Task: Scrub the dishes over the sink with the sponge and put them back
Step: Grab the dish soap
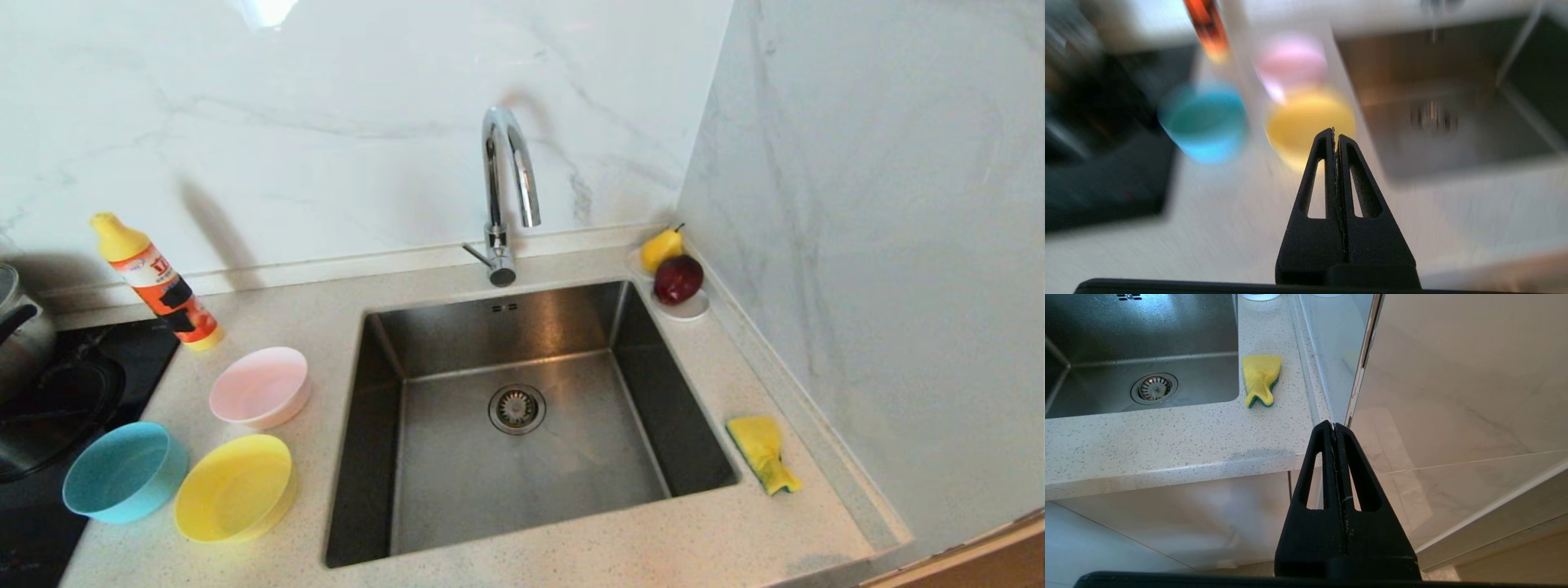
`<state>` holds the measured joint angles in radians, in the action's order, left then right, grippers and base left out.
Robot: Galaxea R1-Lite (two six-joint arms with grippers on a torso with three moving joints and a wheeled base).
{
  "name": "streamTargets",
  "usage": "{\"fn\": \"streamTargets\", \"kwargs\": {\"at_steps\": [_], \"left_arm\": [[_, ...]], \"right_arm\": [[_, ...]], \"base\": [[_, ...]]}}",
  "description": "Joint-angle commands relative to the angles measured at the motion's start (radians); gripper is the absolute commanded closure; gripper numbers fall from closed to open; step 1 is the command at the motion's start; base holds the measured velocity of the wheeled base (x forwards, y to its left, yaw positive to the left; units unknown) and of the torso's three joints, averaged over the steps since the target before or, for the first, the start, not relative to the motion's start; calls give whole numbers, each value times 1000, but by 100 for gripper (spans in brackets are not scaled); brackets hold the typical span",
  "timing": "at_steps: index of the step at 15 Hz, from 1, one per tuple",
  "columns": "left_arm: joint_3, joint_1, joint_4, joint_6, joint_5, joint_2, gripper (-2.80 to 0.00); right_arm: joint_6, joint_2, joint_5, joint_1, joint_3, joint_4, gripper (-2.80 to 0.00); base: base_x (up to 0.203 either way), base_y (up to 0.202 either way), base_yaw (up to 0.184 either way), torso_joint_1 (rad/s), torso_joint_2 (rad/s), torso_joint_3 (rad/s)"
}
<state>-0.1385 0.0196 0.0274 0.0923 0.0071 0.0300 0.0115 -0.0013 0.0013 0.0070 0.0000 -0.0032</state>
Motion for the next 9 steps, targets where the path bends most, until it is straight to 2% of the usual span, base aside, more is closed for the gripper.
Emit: {"fn": "streamTargets", "kwargs": {"at_steps": [1,5,7,9], "left_arm": [[-213,1,31,-3,12,128,0],[-496,6,49,-68,102,561,0],[-610,7,14,-107,173,805,0],[-676,8,-62,-138,233,1021,0]], "right_arm": [[-1,0,0,1,0,0,0],[0,-1,0,1,0,0,0],[-1,0,0,1,0,0,0],[1,0,0,1,0,0,0]], "base": [[0,0,0,0,0,0],[0,0,0,0,0,0],[0,0,0,0,0,0],[0,0,0,0,0,0]]}}
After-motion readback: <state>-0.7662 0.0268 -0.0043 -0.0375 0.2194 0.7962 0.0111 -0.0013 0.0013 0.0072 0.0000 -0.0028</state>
